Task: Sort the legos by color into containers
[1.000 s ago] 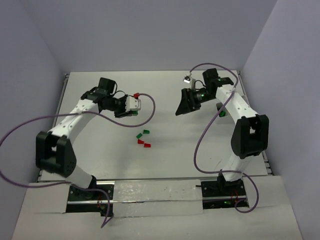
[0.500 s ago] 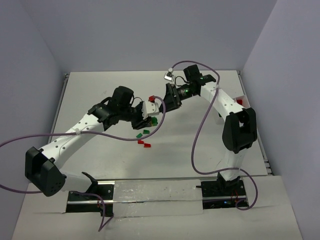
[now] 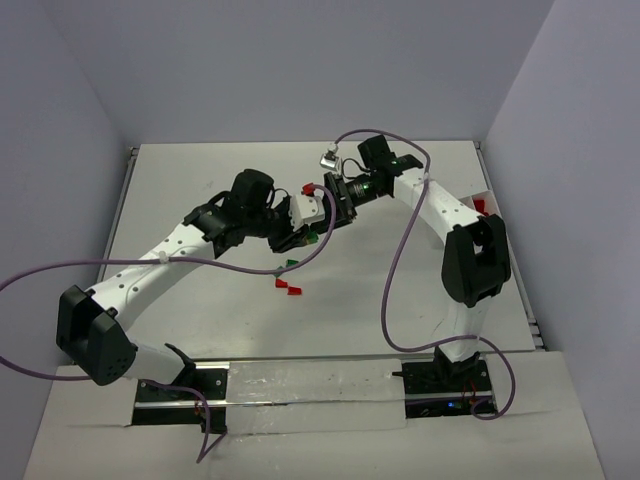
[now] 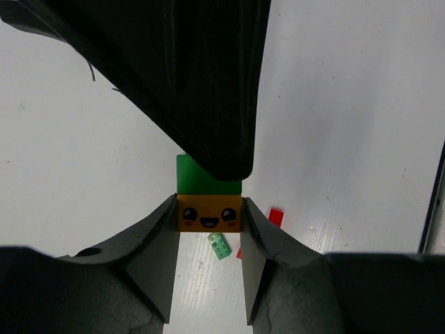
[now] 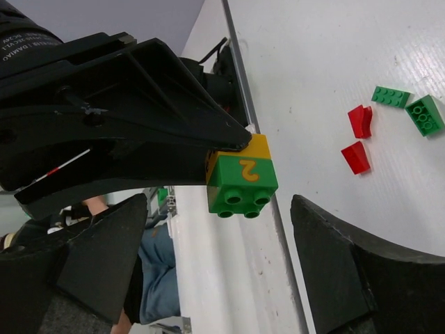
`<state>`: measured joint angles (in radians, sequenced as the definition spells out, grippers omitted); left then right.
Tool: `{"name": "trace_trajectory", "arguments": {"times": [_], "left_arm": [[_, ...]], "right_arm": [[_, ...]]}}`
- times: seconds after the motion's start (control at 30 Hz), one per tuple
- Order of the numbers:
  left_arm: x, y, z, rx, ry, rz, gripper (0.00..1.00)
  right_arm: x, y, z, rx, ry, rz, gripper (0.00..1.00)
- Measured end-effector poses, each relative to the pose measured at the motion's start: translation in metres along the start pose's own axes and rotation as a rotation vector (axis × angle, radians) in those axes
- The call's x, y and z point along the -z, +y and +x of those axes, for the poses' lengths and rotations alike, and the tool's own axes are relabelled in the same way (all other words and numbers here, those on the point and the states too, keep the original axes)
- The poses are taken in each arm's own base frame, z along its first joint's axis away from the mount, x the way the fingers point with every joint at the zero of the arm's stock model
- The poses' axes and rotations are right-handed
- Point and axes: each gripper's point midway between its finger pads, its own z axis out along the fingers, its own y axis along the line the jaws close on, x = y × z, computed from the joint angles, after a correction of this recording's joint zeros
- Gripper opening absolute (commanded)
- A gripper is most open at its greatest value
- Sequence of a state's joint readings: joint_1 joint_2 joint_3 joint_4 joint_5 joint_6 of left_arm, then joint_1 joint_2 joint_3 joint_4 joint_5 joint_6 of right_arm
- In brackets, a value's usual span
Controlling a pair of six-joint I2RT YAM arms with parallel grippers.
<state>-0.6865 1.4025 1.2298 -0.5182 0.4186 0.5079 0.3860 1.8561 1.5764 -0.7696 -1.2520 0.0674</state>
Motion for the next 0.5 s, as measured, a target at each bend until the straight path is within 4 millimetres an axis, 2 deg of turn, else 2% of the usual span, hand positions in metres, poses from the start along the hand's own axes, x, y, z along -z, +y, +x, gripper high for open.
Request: {"name": "trace_trajectory", "arguments": {"times": [0.17,0.4,0.5], "left_arm": [[0.000,0.001,-0.001,-0.001,-0.003,-0.002,0.00],[0.001,0.002,-0.005,-0.003,-0.009,-0.006,0.00],[0.001,0.002,-0.009,-0.006,-0.018,-0.010,0.00]], "right_arm": [[-0.003,0.003,0.002,-0.009,0.009,-0.020,0.85],[-0.009,-0.006,0.004,-0.062,0.028,-0.039,0.76],[-0.010,-0.008,0.004,-0.077,0.031,-0.043,0.64]]}}
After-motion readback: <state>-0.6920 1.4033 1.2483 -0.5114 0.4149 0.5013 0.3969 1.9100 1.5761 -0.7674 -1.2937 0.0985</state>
